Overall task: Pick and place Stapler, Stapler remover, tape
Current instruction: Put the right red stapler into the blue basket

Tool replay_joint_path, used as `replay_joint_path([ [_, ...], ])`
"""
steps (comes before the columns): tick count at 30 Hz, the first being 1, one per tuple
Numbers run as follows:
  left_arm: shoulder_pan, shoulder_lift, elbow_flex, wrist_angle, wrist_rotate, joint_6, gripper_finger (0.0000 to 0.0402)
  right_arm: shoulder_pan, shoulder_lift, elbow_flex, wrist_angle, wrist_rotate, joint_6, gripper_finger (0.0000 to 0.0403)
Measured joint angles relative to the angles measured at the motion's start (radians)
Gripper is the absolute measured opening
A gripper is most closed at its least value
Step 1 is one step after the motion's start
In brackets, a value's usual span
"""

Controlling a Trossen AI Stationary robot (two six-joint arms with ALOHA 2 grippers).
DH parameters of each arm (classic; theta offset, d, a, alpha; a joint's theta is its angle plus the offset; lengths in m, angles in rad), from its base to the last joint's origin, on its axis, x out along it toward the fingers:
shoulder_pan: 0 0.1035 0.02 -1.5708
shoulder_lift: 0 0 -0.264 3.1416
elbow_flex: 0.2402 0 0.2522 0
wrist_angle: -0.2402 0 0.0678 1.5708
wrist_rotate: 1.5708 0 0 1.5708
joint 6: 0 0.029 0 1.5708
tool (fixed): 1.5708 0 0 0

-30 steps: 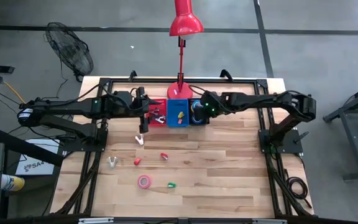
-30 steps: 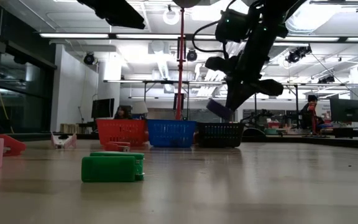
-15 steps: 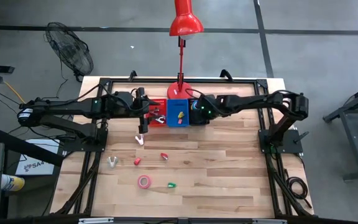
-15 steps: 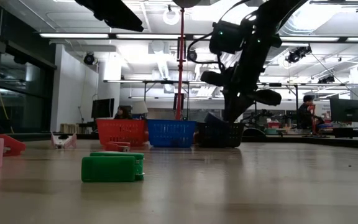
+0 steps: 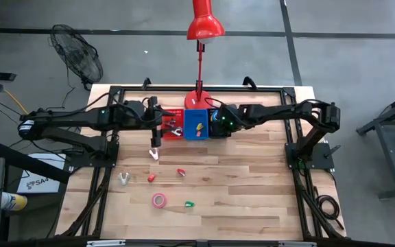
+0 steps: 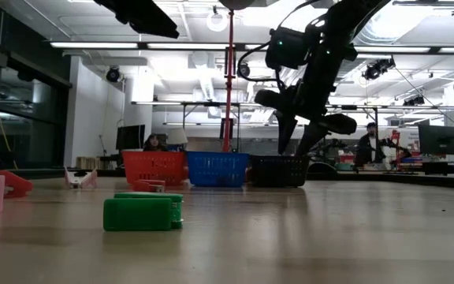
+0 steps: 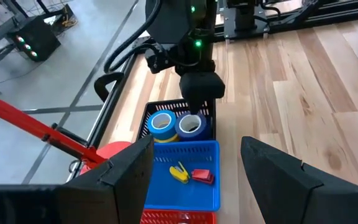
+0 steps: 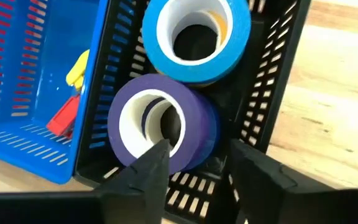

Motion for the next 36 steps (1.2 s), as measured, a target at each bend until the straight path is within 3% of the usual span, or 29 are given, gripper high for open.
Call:
replay_joint_path([
  [6,0.0,-0.06,0.0,-0.129,0.015,-0.016,0.0239,0.003,-0.035,0.0,0.0,-0.005,-0.02,0.0179],
  [15,0.0,-0.078,0.0,-0.314,0.167,0.0,0.0239,0.02,-0.191,0.0,0.02,0.045,-0.132,0.0178],
  [25,-0.003,0.036,0.0,-0.328,0.24,0.112,0.0239,0.164,-0.298,0.0,0.006,0.146,-0.159,0.0172],
  [36,-0.104,0.251,0.0,-0.291,0.279,0.396,0.0239,0.285,-0.3,0.0,0.003,0.17,-0.142,0.0168],
])
